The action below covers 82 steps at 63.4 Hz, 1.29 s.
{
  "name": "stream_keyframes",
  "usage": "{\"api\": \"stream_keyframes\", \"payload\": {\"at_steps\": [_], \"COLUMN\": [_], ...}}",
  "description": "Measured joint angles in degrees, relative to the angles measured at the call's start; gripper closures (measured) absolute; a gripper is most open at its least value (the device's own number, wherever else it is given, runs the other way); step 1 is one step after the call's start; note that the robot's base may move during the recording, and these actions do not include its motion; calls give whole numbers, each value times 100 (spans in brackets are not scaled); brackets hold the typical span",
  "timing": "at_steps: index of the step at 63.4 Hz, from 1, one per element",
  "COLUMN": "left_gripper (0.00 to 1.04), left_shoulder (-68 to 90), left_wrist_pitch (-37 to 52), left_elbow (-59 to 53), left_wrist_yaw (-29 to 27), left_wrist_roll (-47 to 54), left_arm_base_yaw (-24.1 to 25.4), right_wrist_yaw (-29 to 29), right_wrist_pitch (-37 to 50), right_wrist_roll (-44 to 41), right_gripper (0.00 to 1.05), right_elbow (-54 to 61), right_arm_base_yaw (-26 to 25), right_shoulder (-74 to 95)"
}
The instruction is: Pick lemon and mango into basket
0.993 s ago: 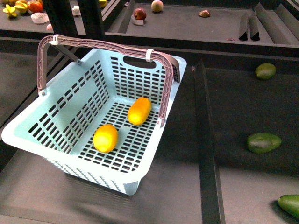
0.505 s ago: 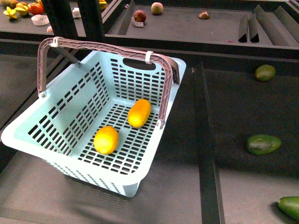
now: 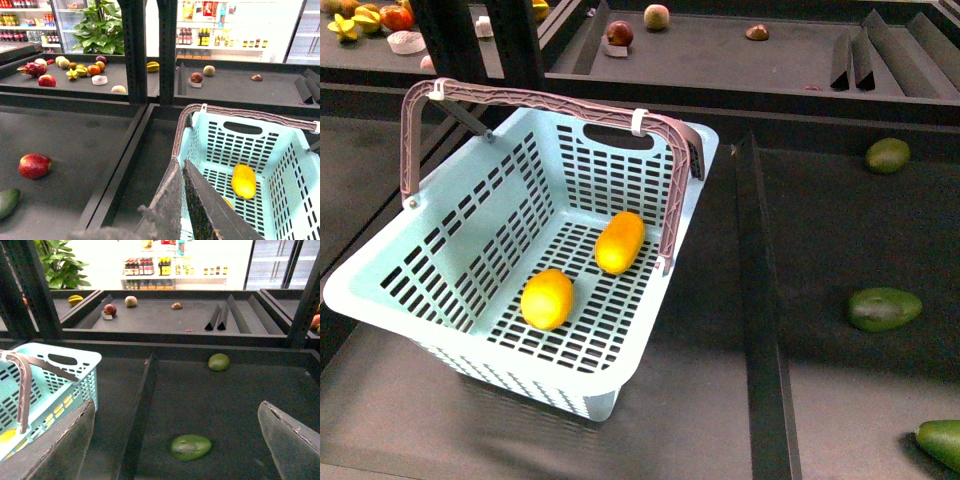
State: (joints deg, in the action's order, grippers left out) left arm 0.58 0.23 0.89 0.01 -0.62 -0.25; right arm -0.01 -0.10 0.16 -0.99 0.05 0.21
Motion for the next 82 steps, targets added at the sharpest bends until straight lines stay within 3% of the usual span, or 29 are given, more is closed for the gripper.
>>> {"api": "stream_keyframes", "payload": {"at_steps": [49,66,75,82], "left_gripper": [101,47,8,7], "left_shoulder": [-22,-22,-22,-22], "left_wrist_pitch": [-11,-11,-11,-11], "left_elbow": [0,0,0,0], "left_wrist_yaw": [-2,-2,-2,-2], "left_wrist_roll": [-2,0,0,9], "left_arm_base_yaw": [0,0,0,0], "right_wrist_yaw": [0,0,0,0], "right_wrist_pitch": [0,0,0,0], "right_wrist_roll": [2,2,0,0], "right_gripper": [9,9,9,9], "right_elbow": [0,0,0,0], "right_arm_base_yaw": [0,0,0,0], "right_shoulder": [0,0,0,0]}}
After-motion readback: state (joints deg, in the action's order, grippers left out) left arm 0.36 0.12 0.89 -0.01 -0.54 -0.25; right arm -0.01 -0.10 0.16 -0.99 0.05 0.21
